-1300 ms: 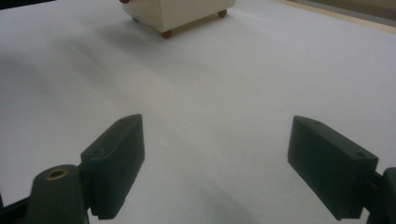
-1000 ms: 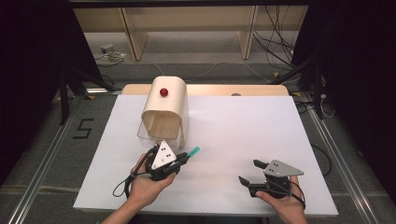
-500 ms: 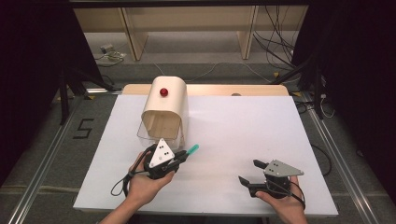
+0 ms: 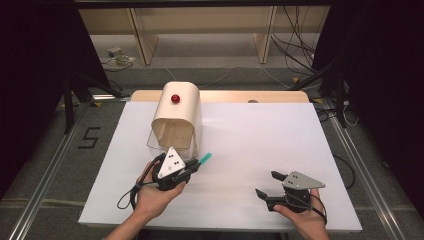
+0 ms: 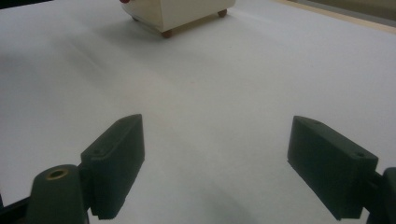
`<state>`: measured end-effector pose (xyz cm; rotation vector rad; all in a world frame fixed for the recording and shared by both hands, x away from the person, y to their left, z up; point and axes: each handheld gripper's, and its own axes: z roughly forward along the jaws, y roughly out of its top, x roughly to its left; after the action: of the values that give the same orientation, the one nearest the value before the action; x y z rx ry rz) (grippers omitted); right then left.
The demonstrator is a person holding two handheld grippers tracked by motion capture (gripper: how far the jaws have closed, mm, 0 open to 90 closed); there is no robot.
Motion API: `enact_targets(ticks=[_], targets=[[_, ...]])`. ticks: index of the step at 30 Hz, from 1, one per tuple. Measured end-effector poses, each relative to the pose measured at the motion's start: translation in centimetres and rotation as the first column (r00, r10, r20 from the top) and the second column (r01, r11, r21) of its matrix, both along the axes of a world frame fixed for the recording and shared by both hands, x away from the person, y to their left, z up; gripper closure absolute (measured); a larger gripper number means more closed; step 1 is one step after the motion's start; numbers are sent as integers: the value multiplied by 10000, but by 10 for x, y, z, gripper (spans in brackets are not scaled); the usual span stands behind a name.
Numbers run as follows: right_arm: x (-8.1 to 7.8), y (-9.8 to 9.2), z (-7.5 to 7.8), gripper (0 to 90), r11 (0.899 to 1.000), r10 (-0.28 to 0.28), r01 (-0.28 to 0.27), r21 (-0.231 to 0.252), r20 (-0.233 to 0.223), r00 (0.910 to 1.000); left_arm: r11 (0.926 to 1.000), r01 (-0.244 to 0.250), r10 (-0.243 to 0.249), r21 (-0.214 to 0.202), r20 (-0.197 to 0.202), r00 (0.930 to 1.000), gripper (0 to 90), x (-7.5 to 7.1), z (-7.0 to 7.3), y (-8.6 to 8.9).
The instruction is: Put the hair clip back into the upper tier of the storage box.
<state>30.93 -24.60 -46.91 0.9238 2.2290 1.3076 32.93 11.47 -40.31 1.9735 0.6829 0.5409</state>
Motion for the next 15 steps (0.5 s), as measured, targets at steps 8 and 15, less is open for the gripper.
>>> enact_targets(ticks=[8, 15], targets=[[0, 0, 0, 200, 10000, 3, -3, 1, 0, 10000, 10000, -49, 49, -22, 52, 10000, 831, 1, 2, 2], [0, 0, 0, 201, 10000, 5, -5, -10, 5, 10000, 10000, -65, 65, -63, 81, 9999, 831, 1, 3, 2]])
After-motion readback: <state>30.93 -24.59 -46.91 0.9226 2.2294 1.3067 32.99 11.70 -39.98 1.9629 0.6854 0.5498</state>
